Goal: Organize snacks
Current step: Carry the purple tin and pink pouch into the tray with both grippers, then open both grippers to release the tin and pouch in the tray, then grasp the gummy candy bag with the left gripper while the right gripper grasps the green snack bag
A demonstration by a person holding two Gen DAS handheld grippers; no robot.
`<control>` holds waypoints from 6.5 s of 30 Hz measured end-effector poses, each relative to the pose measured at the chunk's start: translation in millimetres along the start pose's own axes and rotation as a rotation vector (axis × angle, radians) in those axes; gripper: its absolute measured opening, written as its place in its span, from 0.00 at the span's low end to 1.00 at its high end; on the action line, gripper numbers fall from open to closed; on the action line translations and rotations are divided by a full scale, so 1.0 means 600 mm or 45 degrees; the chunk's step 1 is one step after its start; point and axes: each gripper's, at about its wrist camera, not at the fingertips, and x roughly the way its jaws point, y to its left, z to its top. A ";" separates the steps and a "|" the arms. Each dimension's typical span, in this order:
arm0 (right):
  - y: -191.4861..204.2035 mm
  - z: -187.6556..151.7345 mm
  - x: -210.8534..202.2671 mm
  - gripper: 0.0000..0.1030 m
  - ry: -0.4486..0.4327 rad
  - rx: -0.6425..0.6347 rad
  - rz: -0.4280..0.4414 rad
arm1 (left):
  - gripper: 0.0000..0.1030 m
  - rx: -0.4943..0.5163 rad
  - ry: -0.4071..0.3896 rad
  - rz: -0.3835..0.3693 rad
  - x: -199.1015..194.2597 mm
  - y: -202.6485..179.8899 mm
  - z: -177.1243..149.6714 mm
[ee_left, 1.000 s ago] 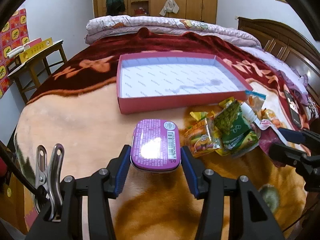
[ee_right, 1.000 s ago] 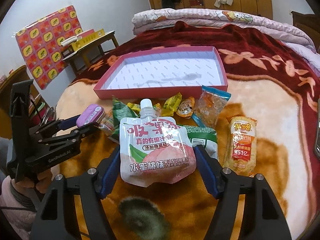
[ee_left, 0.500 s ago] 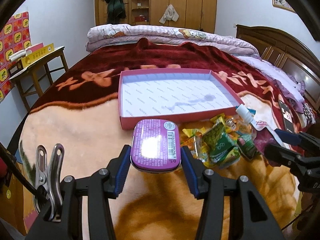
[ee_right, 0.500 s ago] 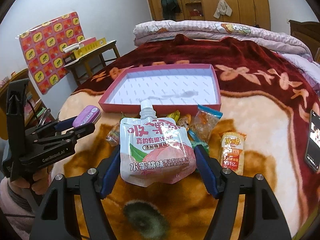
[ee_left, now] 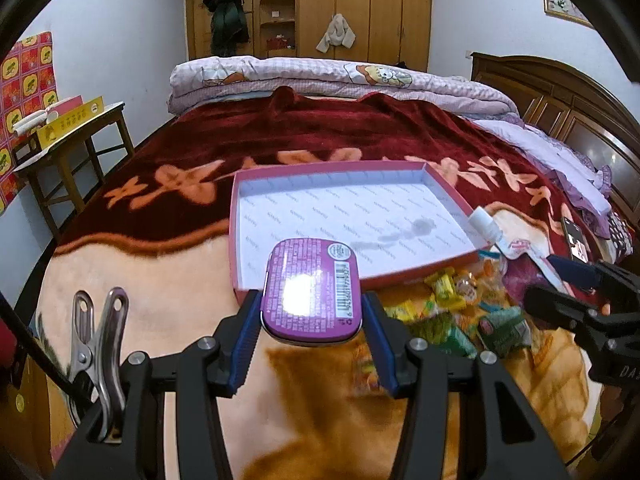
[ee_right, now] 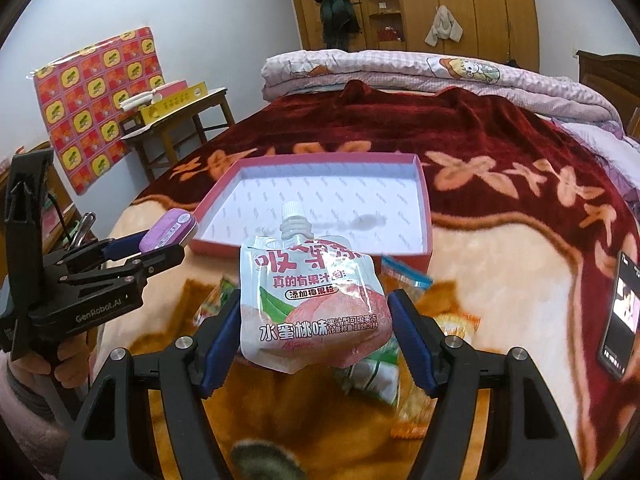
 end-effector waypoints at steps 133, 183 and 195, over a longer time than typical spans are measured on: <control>-0.052 -0.044 0.018 0.80 0.100 0.148 0.009 | 0.57 -0.018 0.210 -0.122 0.032 -0.026 -0.040; 0.019 -0.047 0.023 0.80 0.130 0.031 0.079 | 0.38 -0.057 0.225 -0.025 0.052 0.002 -0.063; 0.070 -0.057 0.035 0.65 0.186 -0.065 0.155 | 0.38 -0.143 0.229 0.018 0.033 0.060 -0.085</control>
